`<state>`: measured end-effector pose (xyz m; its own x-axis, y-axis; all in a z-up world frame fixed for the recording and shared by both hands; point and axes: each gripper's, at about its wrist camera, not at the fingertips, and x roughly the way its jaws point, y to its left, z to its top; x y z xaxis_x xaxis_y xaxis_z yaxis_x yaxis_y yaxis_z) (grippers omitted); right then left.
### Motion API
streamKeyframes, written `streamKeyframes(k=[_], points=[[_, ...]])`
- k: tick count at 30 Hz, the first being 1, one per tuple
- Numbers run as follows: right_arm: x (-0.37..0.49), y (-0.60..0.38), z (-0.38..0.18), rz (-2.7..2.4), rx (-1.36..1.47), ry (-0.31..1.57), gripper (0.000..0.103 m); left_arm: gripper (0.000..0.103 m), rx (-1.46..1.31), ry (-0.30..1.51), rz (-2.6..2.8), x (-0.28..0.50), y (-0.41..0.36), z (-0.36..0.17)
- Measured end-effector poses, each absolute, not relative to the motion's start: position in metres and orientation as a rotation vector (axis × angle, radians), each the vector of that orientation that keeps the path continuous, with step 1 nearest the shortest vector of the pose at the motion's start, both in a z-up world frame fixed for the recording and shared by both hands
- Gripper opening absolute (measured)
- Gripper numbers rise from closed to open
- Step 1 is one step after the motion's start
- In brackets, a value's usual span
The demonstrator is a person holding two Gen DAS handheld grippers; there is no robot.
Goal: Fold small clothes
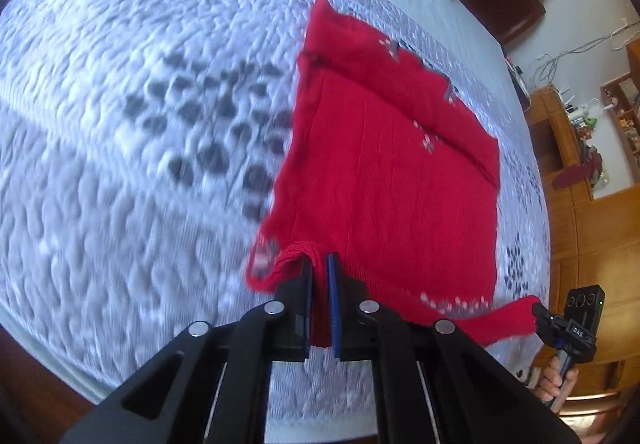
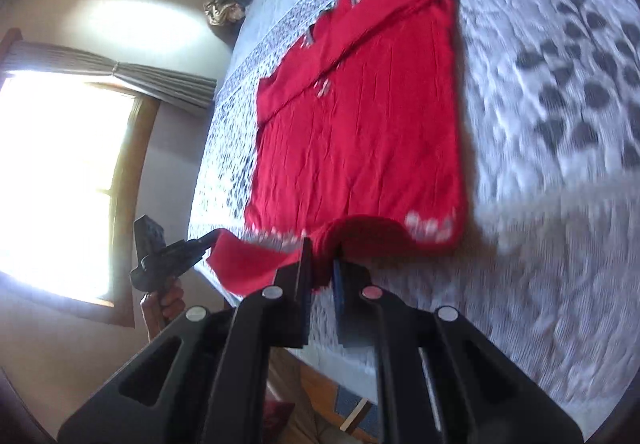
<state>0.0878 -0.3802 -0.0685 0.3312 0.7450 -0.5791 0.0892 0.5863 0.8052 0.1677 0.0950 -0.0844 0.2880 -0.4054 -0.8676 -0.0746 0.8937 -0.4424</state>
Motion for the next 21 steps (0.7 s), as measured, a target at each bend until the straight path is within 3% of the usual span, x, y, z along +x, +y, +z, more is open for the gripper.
streamKeyframes(k=[6, 8, 9, 10, 11, 13, 14, 21], points=[[0.157, -0.388, -0.097, 0.393, 0.843, 1.256, 0.008, 0.008, -0.406, 1.305, -0.166, 0.230, 0.085, -0.110], [0.175, -0.390, -0.106, 0.358, 0.825, 1.284, 0.014, 0.010, -0.406, 1.333, -0.151, 0.250, 0.084, -0.121], [0.182, -0.391, -0.107, 0.331, 0.800, 1.295, 0.023, 0.014, -0.399, 1.342, -0.138, 0.256, 0.084, -0.125], [0.183, -0.393, -0.107, 0.320, 0.787, 1.296, 0.046, 0.018, -0.380, 1.337, -0.113, 0.261, 0.084, -0.125], [0.184, -0.395, -0.104, 0.316, 0.773, 1.280, 0.050, 0.020, -0.346, 1.327, -0.086, 0.264, 0.085, -0.123], [0.186, -0.401, -0.095, 0.337, 0.741, 1.251, 0.048, 0.039, -0.278, 1.301, -0.083, 0.267, 0.086, -0.113], [0.186, -0.405, -0.089, 0.349, 0.728, 1.237, 0.047, 0.042, -0.261, 1.285, -0.091, 0.267, 0.088, -0.109], [0.202, -0.396, -0.079, 0.447, 0.551, 1.263, 0.046, 0.050, -0.159, 1.248, -0.211, 0.272, 0.080, -0.088]])
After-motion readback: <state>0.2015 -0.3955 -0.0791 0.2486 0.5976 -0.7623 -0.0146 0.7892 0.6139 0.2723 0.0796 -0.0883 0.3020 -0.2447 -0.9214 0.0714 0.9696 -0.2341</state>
